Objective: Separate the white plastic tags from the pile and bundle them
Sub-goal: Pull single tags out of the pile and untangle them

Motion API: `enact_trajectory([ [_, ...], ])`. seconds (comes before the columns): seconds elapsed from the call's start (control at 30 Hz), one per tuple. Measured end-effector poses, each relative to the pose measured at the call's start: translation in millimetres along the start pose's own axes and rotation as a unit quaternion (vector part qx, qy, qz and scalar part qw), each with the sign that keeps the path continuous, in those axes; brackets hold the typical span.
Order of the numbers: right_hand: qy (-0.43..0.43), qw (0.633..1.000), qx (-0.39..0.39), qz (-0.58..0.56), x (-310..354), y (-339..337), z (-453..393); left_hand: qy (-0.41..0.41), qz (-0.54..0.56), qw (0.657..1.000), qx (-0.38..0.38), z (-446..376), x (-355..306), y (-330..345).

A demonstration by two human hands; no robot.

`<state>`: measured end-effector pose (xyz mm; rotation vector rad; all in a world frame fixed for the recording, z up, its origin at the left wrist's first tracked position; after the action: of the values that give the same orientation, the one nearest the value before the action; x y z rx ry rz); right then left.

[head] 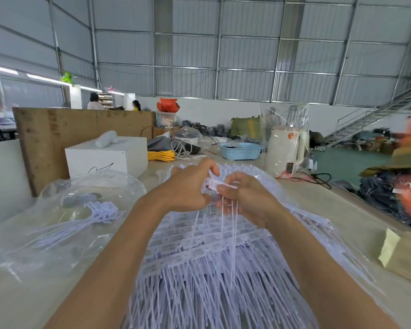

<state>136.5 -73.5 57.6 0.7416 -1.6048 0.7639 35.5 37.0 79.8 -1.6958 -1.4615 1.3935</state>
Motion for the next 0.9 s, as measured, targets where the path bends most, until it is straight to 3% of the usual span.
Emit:
enact_trajectory([
  [0.23,-0.029,0.997,-0.043,0.054,3.6,-9.4,-1.3,0.007,-0.068,0.991,-0.114,-5.6,11.6,-0.9],
  [0.43,-0.047,0.994,-0.054,0.079,0.3,-12.1,-2.7,-0.036,0.126,0.985,-0.111,-8.5,11.4,9.0],
  [0.7,-0.120,0.976,-0.069,0.166,-4.4,-12.0,-4.6,-0.153,0.279,0.944,-0.091,-11.4,10.9,22.0],
  [0.9,-0.174,0.947,-0.093,0.253,-9.3,-6.9,-5.9,-0.220,0.324,0.916,-0.086,-9.3,9.4,21.8],
])
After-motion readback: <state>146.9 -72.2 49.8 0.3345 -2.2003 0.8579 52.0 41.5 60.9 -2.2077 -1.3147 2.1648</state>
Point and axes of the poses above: each hand's wrist, its own z-axis away from the middle knuckle, its own y-axis out of the palm, x = y × z, the point moved 2 cm from there along -z, towards the middle knuckle, and after that the axes turned 2 degrees about z, right-handed, at the moved point
